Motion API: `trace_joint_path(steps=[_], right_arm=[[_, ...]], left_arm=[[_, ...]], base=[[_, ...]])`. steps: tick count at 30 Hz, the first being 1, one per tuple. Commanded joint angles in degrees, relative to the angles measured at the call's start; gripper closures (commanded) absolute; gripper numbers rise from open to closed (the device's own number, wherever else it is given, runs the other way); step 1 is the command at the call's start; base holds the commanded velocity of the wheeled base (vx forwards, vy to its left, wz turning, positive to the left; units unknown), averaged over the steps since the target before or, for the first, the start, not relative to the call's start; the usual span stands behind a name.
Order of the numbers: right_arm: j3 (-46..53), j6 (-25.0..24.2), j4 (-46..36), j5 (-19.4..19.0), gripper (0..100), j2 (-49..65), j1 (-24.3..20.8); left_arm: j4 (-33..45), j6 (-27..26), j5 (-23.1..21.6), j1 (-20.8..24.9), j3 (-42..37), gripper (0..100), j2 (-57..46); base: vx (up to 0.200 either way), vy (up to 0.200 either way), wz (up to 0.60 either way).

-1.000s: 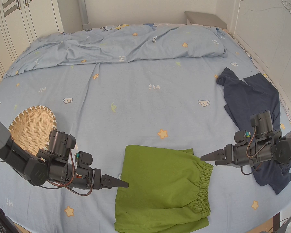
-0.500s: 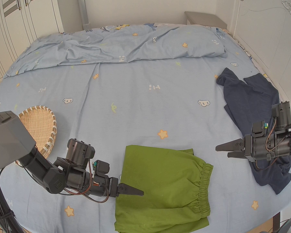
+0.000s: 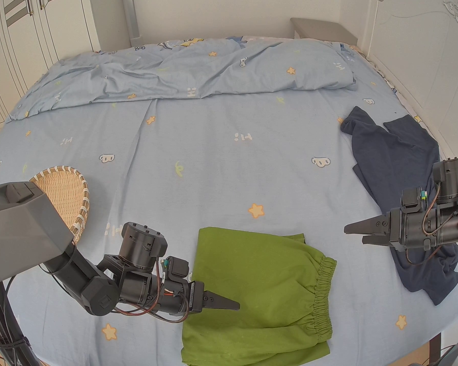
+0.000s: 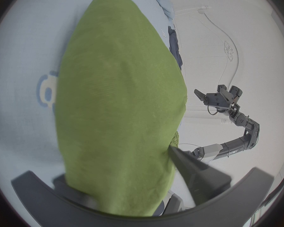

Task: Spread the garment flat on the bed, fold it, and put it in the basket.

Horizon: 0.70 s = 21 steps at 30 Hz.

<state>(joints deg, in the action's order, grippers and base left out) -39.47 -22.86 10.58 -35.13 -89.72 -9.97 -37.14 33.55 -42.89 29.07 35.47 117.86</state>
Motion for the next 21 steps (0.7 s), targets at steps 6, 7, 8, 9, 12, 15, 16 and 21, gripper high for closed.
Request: trace_joint_path(steps=[6,7,8,9,12,15,16,21], right_arm=[[-2.4,-0.5,-0.6,0.0,0,0.7,-0.1],[-3.8,-0.8,-1.7,0.0,0,0.7,-0.3],[-5.3,-1.0,-3.5,0.0,0,0.6,-0.5],[-6.3,-1.0,-4.9,0.0,0,0.7,-0.6],[-9.7,-1.2,-10.1,0.1,0,0.6,-0.4],[-10.7,-1.0,-12.3,0.0,0,0.5,-0.2],[-10.9,-1.0,-12.3,0.0,0,0.4,0.0],[-10.5,-0.7,-12.3,0.0,0,0.2,-0.2]], left_arm=[[1.0,4.3,-0.1,-1.0,1.7,100,-2.8],[2.6,5.0,-0.1,-2.0,2.8,100,-4.6],[4.8,5.0,0.0,-2.8,3.7,100,-5.8],[6.6,5.1,0.1,-3.2,4.8,100,-6.7],[15.4,5.1,0.1,-5.3,10.1,100,-10.5],[31.3,4.3,0.3,-8.3,19.5,100,-14.1],[36.0,3.5,0.5,-9.3,22.4,100,-14.9],[54.9,-8.1,0.6,-14.4,31.4,100,-17.1]], base=[[0.000,0.000,0.00],[0.000,0.000,0.00],[0.000,0.000,0.00],[0.000,0.000,0.00],[0.000,0.000,0.00],[0.000,0.000,0.00],[0.000,0.000,0.00],[0.000,0.000,0.00]])
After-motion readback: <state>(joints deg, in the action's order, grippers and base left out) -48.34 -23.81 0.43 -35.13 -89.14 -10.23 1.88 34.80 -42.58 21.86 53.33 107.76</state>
